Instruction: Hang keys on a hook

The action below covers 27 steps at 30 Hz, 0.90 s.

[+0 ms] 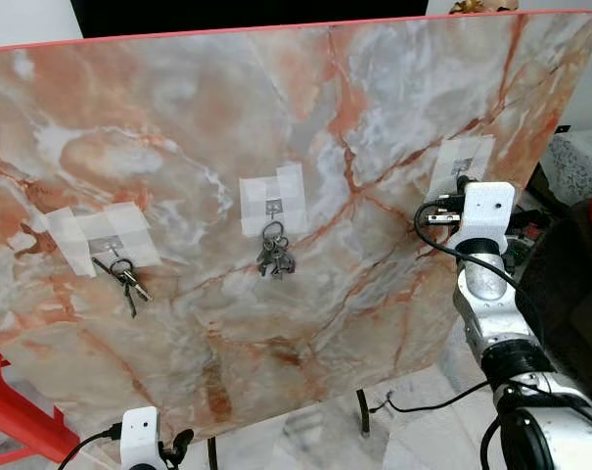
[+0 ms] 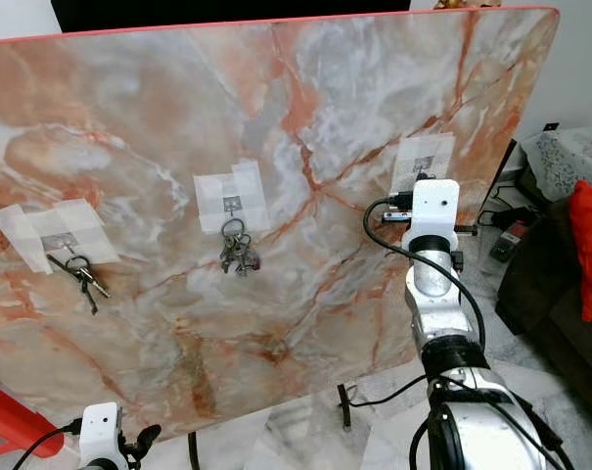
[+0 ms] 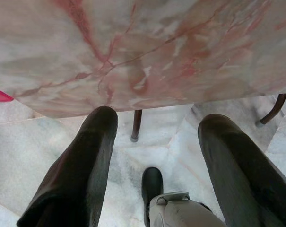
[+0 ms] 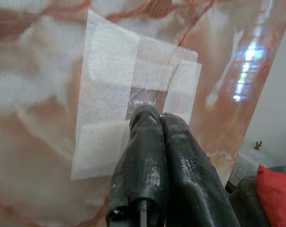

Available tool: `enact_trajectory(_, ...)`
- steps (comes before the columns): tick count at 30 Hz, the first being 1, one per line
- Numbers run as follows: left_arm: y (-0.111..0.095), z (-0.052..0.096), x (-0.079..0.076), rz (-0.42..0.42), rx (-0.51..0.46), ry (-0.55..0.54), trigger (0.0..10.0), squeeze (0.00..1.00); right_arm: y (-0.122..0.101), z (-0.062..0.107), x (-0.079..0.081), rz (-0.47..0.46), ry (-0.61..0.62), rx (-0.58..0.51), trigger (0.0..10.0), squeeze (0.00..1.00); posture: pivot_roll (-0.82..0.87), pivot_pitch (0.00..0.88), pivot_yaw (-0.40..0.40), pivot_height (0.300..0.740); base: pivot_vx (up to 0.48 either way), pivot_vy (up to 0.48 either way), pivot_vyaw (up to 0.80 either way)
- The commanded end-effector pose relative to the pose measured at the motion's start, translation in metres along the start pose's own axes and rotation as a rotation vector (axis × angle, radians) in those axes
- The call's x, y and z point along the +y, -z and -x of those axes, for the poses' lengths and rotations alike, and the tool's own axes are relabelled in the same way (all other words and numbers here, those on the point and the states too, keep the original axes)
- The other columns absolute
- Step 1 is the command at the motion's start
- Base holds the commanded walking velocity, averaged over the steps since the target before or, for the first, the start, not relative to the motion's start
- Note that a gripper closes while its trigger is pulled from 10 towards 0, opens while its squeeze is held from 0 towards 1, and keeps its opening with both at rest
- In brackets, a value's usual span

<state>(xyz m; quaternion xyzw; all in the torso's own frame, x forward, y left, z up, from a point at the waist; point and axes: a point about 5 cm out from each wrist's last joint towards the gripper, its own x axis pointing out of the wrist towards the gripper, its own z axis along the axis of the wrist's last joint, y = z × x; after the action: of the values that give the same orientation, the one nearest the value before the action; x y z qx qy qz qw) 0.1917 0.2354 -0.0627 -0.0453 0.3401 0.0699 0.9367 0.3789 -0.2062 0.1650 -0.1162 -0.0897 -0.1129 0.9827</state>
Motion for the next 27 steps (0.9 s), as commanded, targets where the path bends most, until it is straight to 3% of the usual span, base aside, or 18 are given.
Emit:
enact_trajectory(1, 0.001, 0.001, 0.003, -0.006, 0.011, -0.007, 10.0, 0.00, -0.004, -0.004, -0.003, 0.009, 0.007, -0.005, 10.0, 0.00, -0.01, 0.000, -0.011, 0.740, 0.000, 0.000, 0.00)
enact_trajectory(27, 0.000, 0.001, 0.005, -0.005, 0.004, -0.015, 10.0, 0.00, -0.006, -0.015, -0.001, 0.049, -0.028, 0.067, 10.0, 0.00, -0.01, 0.000, -0.008, 0.740, 0.000, 0.000, 0.00)
